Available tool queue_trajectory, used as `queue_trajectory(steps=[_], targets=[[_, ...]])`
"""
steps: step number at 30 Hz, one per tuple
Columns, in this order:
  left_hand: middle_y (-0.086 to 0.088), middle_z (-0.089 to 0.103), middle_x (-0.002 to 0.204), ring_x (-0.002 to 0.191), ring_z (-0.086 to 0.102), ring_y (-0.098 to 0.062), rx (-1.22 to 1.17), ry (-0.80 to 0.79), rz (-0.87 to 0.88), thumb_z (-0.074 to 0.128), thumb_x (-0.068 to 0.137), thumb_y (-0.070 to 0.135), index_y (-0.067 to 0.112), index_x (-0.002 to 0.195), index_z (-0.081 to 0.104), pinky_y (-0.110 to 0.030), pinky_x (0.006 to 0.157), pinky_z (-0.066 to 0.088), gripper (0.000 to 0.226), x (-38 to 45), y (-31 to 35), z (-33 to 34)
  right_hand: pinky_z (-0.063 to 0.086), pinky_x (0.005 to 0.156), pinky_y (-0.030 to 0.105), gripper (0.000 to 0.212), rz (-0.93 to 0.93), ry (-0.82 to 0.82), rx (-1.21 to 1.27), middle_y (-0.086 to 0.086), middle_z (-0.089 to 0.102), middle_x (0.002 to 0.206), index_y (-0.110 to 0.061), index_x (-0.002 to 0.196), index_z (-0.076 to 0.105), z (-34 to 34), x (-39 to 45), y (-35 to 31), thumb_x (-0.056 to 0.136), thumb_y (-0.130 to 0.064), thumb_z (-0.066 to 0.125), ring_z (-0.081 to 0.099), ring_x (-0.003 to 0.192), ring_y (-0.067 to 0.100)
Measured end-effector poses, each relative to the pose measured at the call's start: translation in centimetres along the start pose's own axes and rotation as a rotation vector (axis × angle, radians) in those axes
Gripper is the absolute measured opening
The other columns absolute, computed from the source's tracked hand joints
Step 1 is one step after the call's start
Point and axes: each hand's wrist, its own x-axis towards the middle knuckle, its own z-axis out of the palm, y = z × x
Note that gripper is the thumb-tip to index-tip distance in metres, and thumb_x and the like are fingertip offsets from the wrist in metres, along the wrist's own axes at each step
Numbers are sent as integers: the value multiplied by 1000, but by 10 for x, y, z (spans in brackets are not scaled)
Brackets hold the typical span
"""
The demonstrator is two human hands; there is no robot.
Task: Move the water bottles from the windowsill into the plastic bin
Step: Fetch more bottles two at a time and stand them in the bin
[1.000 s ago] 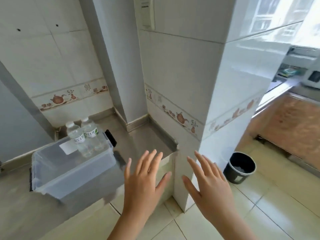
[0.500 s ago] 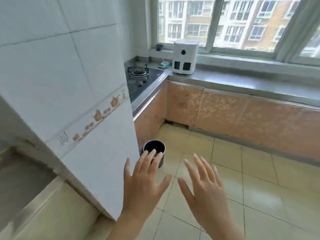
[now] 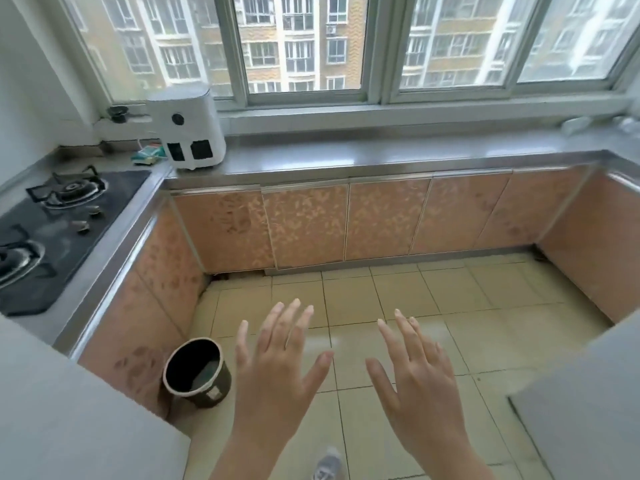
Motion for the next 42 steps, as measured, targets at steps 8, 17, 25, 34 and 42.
queue_trajectory(steps=[8,17,25,34,42], targets=[[2,59,142,135,51,-19,-107,-27,205,38,91,56,19,136,61,-53,112,25,63,164,4,56,4,118,41,71,227,34,-20,-5,17,161,-31,150,26,10,123,38,88,-56,4,9,149,13],[4,59,142,135,51,-20,-191,-119,374,39,90,56,20,135,62,-55,111,31,62,300,52,128,12,118,45,68,407,76,-17,-2,25,159,-28,148,34,11,231,106,89,-55,13,19,147,17],[5,55,145,139,46,-18,-196,-214,416,34,90,59,23,138,59,-55,113,30,66,447,136,221,5,120,41,71,454,108,-8,-6,16,161,-32,150,26,12,364,222,88,-60,8,10,148,13],[10,43,154,146,32,-13,-226,-253,449,24,90,67,30,146,48,-48,120,16,71,593,227,294,2,118,37,57,485,147,-8,-5,16,161,-31,150,26,-24,495,341,97,-52,29,10,148,12],[16,27,161,151,15,-8,-276,-291,599,19,93,70,38,154,29,-39,122,4,70,721,338,397,4,119,39,58,624,260,-36,-5,17,161,-30,150,26,-48,593,470,97,-50,31,11,148,12]])
